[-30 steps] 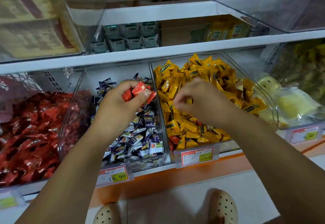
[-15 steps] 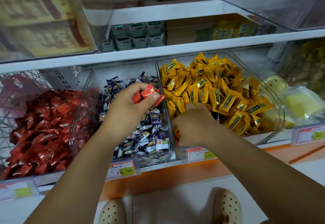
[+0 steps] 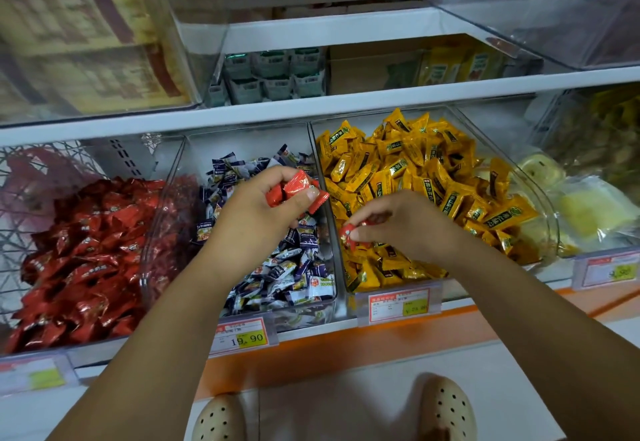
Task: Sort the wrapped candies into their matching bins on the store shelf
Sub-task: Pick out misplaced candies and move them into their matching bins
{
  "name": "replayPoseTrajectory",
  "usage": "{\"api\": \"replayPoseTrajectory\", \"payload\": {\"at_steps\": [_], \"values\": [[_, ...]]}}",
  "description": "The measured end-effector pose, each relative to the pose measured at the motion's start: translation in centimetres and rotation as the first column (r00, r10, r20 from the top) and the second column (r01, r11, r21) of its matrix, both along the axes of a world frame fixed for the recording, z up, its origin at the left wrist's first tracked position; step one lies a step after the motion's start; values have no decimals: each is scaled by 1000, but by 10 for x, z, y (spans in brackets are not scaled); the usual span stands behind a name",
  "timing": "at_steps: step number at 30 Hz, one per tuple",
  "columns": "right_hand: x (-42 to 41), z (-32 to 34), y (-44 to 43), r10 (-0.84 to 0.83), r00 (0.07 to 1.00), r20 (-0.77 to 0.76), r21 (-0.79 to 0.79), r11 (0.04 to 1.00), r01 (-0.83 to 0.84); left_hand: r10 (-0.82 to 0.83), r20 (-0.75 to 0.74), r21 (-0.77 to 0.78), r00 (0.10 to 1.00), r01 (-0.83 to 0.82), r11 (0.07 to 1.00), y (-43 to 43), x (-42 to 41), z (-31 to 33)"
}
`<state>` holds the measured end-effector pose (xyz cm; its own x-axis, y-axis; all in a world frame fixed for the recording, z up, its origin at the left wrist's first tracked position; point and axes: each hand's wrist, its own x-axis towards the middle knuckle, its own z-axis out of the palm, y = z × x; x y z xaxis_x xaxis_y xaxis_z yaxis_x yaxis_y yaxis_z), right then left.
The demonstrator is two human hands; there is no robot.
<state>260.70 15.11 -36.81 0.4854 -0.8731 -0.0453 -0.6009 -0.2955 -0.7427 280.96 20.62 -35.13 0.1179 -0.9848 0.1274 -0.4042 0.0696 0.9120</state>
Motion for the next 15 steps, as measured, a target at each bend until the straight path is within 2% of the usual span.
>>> {"api": "replayPoseTrajectory", "payload": {"at_steps": [5,9,12,15], "values": [[1,24,-4,-92,981,169,13,996,92,-9,-21,1,1000,9,1000,5,6,0],[24,47,3,-146,907,394,30,989,147,62,-30,-21,998,-62,998,20,26,4],[64,51,10,-159,863,480,115,986,118,210,-20,-75,977,-211,975,38,59,10],[115,48,18,-106,838,536,173,985,13,432,98,-125,896,-420,899,63,108,14]]}}
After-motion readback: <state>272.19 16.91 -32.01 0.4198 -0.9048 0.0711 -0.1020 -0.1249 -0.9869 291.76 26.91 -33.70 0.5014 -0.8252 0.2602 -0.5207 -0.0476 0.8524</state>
